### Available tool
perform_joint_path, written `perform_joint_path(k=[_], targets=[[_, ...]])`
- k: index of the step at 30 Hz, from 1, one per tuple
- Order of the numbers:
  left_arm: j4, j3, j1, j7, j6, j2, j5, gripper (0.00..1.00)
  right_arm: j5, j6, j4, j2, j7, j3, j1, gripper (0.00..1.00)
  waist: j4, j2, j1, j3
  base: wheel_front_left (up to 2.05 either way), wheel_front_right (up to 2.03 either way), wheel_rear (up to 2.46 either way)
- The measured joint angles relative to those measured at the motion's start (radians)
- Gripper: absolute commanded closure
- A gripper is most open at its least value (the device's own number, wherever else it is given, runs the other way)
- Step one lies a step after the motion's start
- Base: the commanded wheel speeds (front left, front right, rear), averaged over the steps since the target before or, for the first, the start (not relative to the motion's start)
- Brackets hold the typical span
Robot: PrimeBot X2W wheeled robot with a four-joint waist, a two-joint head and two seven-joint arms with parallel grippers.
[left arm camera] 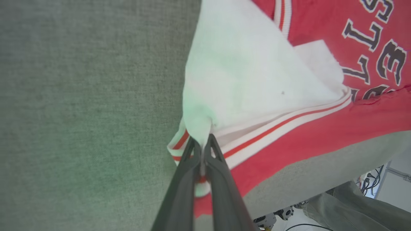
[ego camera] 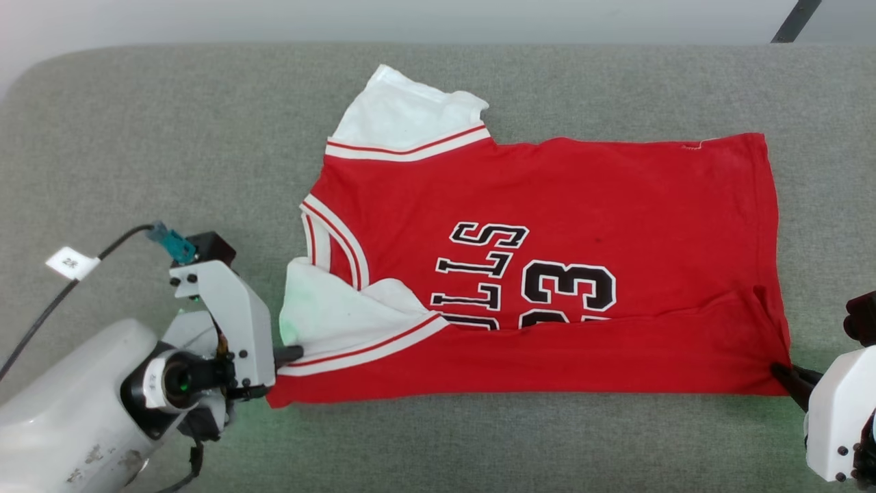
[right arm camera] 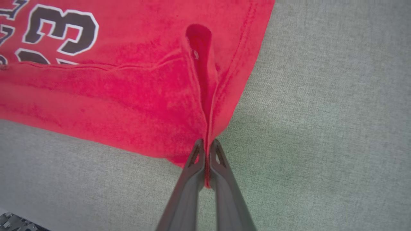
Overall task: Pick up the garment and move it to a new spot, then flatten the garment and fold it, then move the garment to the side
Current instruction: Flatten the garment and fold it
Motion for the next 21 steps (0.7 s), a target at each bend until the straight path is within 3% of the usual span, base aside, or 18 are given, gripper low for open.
perform_joint_path(k=[1, 3, 4, 6, 7, 9, 13, 21], targets=[[0.003, 0.002, -0.001, -0.004, -0.001, 0.0, 0.002, 0.51, -0.001, 0.0, 0.003, -0.001, -0.009, 0.002, 0.0, 0.0, 0.0, 0.0, 0.0, -0.003, 0.0, 0.0, 0.0], [0.007, 0.003, -0.002, -0.009, -0.009, 0.0, 0.005, 0.49, -0.001, 0.0, 0.009, -0.003, -0.018, 0.002, 0.0, 0.0, -0.001, 0.0, 0.0, -0.01, 0.0, 0.0, 0.0], [0.008, 0.007, -0.002, -0.016, -0.01, 0.0, 0.005, 0.37, -0.001, 0.0, 0.01, -0.003, -0.024, 0.0, 0.001, 0.0, -0.001, 0.0, 0.0, -0.014, 0.0, 0.0, 0.0], [0.009, 0.013, -0.002, -0.026, -0.013, 0.002, 0.005, 0.29, -0.003, 0.0, 0.009, -0.003, -0.035, -0.007, 0.002, 0.0, 0.0, 0.0, 0.0, -0.021, 0.0, 0.0, 0.0], [0.008, 0.014, -0.003, -0.029, -0.013, 0.004, 0.008, 0.18, -0.004, 0.0, 0.007, -0.003, -0.039, -0.009, 0.004, 0.0, 0.001, 0.0, 0.0, -0.025, 0.0, 0.0, 0.0], [0.005, 0.017, -0.002, -0.034, -0.016, 0.009, 0.011, 0.1, -0.006, 0.0, -0.001, 0.0, -0.05, -0.015, 0.012, 0.0, 0.002, 0.0, 0.0, -0.032, 0.0, 0.0, 0.0], [-0.015, 0.029, -0.003, -0.048, -0.017, 0.026, 0.014, 0.0, -0.012, 0.0, -0.028, 0.007, -0.081, -0.032, 0.023, 0.0, 0.004, 0.0, 0.0, -0.042, 0.0, 0.0, 0.0], [-0.076, 0.05, -0.04, -0.088, -0.027, 0.056, 0.058, 0.0, -0.053, 0.0, -0.097, 0.032, -0.226, -0.048, 0.036, 0.0, -0.005, -0.0001, 0.0, -0.041, 0.0, 0.0, 0.0]])
